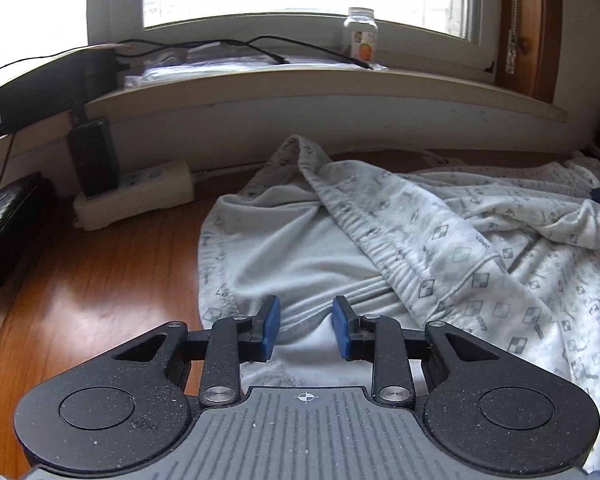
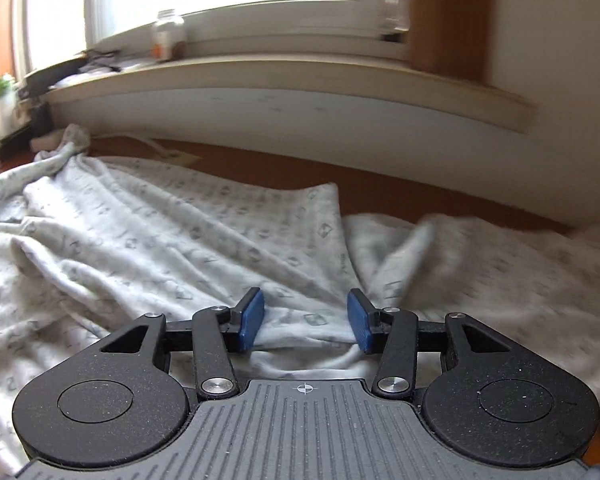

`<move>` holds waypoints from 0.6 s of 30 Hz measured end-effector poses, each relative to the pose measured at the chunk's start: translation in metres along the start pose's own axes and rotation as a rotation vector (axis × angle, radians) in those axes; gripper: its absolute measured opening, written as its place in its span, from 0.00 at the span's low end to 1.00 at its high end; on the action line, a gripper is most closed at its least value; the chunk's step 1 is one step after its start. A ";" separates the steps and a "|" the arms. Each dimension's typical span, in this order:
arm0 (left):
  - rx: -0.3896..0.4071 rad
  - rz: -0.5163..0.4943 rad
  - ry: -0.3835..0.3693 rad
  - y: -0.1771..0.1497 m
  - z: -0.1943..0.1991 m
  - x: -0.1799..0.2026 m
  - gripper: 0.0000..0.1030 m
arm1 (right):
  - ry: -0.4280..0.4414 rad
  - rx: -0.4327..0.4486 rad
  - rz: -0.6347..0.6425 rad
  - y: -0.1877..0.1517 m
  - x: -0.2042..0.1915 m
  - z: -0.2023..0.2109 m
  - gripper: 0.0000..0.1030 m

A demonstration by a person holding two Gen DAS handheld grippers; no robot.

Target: Fold clothes

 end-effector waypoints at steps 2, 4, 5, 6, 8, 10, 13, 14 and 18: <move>-0.013 -0.007 -0.014 0.007 -0.010 0.005 0.31 | -0.010 0.002 -0.003 -0.001 0.006 0.003 0.45; -0.035 0.012 -0.026 0.015 -0.019 0.005 0.31 | -0.014 0.006 0.003 -0.001 0.006 0.004 0.45; -0.042 0.030 -0.031 0.020 -0.022 0.003 0.30 | -0.016 0.008 0.006 -0.001 0.006 0.004 0.45; -0.021 0.058 -0.033 0.025 -0.023 0.002 0.30 | -0.018 0.010 0.010 -0.002 0.006 0.005 0.45; 0.020 0.113 -0.037 0.036 -0.025 -0.002 0.31 | -0.018 0.014 0.006 -0.002 0.008 0.006 0.45; 0.041 0.156 -0.052 0.047 -0.034 0.000 0.38 | -0.021 0.018 0.003 -0.002 0.009 0.007 0.45; 0.020 0.188 -0.062 0.050 -0.054 0.004 0.40 | -0.024 0.021 -0.002 -0.001 0.008 0.007 0.45; 0.013 0.199 -0.066 0.051 -0.061 0.006 0.40 | -0.025 0.020 -0.002 0.000 0.007 0.006 0.45; -0.015 0.242 -0.080 0.056 -0.089 0.011 0.40 | -0.023 0.020 -0.001 0.001 0.008 0.005 0.45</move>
Point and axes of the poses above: each gripper's, at about its wrist camera, not at the fingertips, and z roughly against the way its jaws point, x to its right, y to its top, the point moved 2 cm from there along -z, roughly the way its jaws point, and after that the axes turned 10 degrees about x, right-handed, at the moved point
